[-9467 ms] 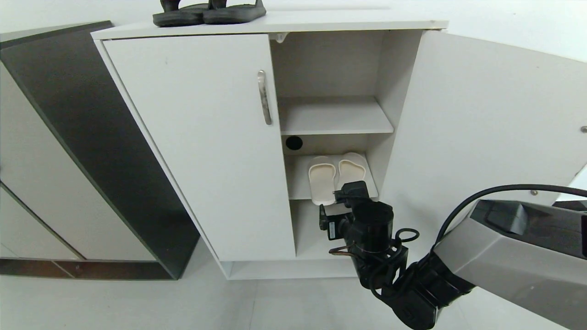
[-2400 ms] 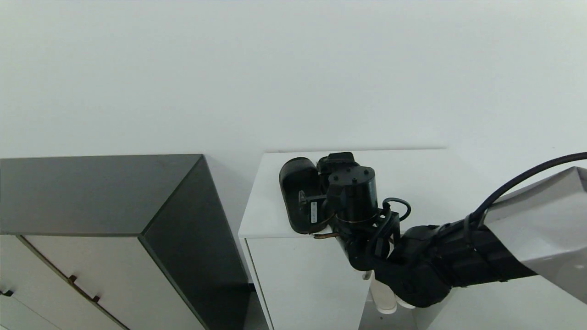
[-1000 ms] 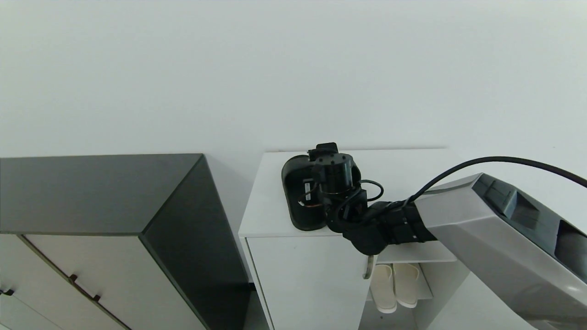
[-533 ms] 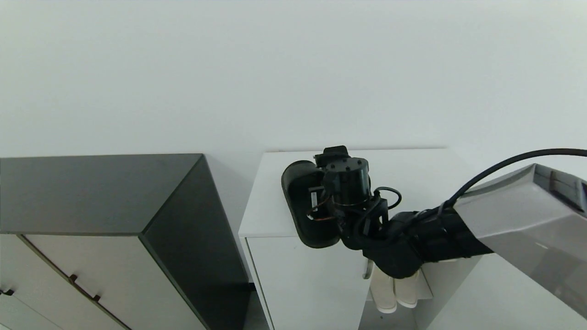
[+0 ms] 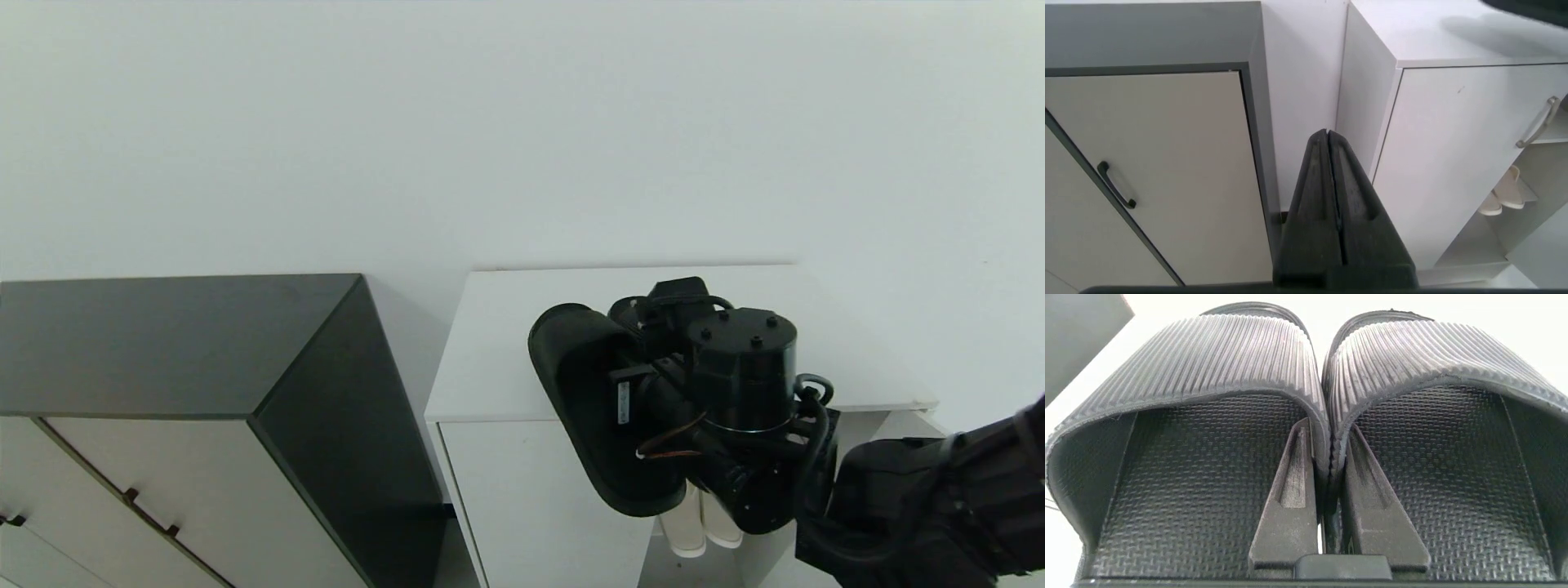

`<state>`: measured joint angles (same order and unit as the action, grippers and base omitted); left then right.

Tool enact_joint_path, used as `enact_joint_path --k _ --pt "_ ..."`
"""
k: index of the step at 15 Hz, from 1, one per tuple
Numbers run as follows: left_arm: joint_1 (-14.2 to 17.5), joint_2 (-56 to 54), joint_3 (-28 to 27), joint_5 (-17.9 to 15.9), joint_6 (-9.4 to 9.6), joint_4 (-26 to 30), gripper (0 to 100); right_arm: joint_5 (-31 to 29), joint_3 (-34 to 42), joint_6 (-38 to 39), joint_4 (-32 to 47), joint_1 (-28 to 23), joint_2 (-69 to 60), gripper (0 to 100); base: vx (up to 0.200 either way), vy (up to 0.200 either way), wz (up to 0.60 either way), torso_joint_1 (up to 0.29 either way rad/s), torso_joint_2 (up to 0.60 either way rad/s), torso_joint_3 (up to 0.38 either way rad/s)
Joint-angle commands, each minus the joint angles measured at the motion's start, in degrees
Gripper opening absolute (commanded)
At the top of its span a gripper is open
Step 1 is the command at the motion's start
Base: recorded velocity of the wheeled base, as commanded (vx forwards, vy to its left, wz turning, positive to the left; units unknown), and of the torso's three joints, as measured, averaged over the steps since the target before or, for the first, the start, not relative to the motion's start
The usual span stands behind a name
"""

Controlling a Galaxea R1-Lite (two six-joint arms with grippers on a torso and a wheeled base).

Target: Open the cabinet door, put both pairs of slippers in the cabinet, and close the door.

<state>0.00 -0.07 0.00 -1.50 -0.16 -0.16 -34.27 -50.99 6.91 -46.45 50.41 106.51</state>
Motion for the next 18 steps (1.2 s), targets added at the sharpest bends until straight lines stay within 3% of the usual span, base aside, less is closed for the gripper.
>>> enact_joint_path --k 1,7,18 --pt "0.0 0.1 0.0 0.0 -0.02 0.0 0 0.0 1.2 -0.1 0.1 0.1 -3.9 0 0.000 0.000 0.00 0.000 0.00 0.000" --pt "0.0 0.1 0.0 0.0 -0.02 0.0 0 -0.3 2.0 -0.1 0.0 1.0 -3.9 0 0.000 0.000 0.00 0.000 0.00 0.000" --pt "0.0 0.1 0.0 -0.1 -0.02 0.0 0 -0.3 2.9 -0.1 -0.1 1.1 -3.1 0 -0.200 0.000 0.00 0.002 0.00 0.003"
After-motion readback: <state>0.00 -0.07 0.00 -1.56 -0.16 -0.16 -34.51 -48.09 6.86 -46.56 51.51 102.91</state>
